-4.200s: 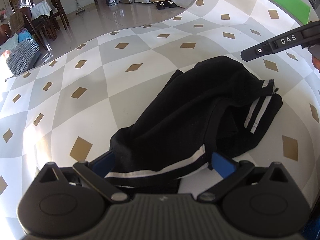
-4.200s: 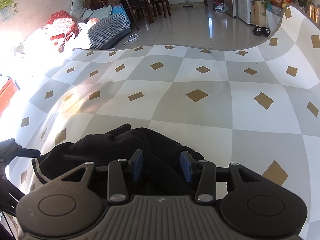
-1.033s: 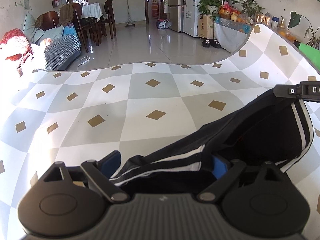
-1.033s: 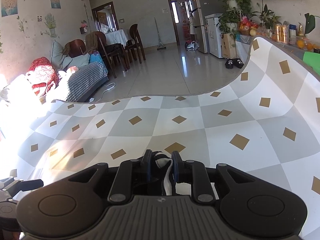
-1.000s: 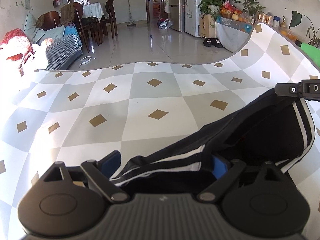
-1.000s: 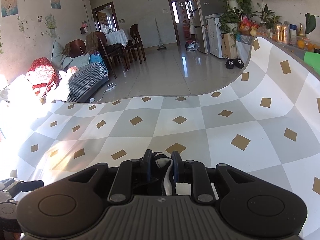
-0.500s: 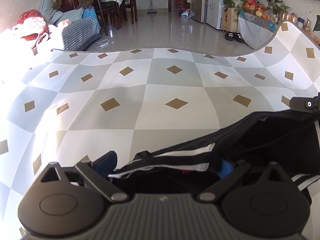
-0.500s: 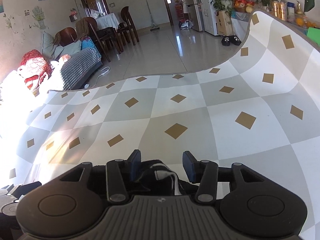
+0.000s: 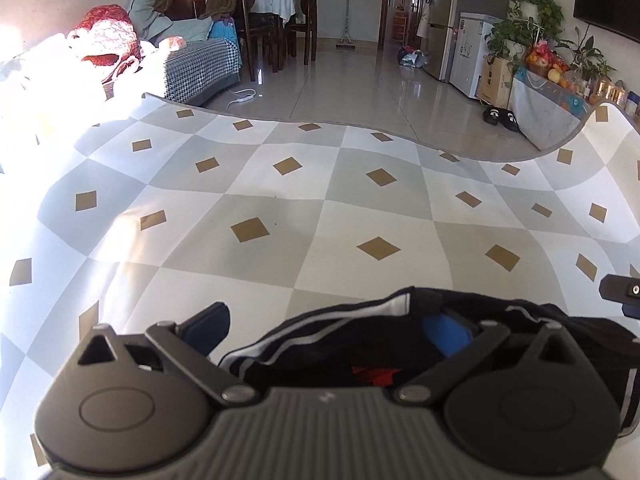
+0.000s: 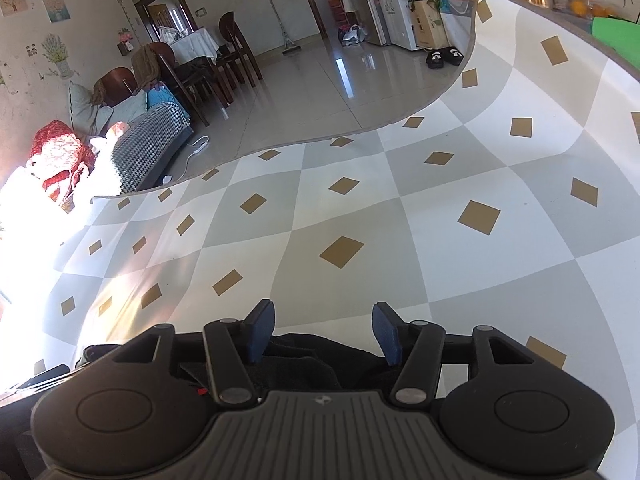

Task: Fold clothes

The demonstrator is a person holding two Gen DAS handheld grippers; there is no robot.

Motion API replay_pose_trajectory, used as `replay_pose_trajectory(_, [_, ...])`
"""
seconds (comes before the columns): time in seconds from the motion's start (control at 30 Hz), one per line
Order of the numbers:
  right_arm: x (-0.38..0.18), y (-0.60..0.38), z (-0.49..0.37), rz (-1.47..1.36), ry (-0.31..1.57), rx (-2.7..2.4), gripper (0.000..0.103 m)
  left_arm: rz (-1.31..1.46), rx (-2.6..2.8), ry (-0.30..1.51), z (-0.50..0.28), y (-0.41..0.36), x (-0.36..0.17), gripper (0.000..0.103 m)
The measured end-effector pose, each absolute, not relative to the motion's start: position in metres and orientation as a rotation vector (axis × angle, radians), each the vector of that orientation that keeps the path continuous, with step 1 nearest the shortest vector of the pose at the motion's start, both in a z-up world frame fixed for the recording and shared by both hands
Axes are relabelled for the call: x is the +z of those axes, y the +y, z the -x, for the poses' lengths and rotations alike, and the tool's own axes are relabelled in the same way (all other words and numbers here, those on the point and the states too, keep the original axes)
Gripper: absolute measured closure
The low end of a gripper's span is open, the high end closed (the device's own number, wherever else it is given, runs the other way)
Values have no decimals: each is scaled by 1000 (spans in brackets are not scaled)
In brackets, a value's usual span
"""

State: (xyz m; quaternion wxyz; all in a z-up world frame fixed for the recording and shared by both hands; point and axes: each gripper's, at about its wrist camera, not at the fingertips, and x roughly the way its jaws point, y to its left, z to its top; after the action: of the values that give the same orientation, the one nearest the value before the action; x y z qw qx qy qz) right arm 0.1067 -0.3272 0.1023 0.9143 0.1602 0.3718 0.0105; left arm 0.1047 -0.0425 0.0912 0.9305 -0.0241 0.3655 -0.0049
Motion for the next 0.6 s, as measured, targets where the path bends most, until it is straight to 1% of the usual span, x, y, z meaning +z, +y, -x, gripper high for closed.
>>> replay_pose_trajectory(0.37, [118, -344, -81, -307, 745, 7, 49, 120, 45, 645, -96, -17, 121, 0])
replay_pose_trajectory(0.47, [117, -348, -75, -297, 763, 10, 49, 133, 11, 653, -94, -16, 122, 0])
replay_pose_trajectory(0.6, [110, -349, -69, -289, 826, 38, 48, 84, -82, 707, -88, -30, 115, 0])
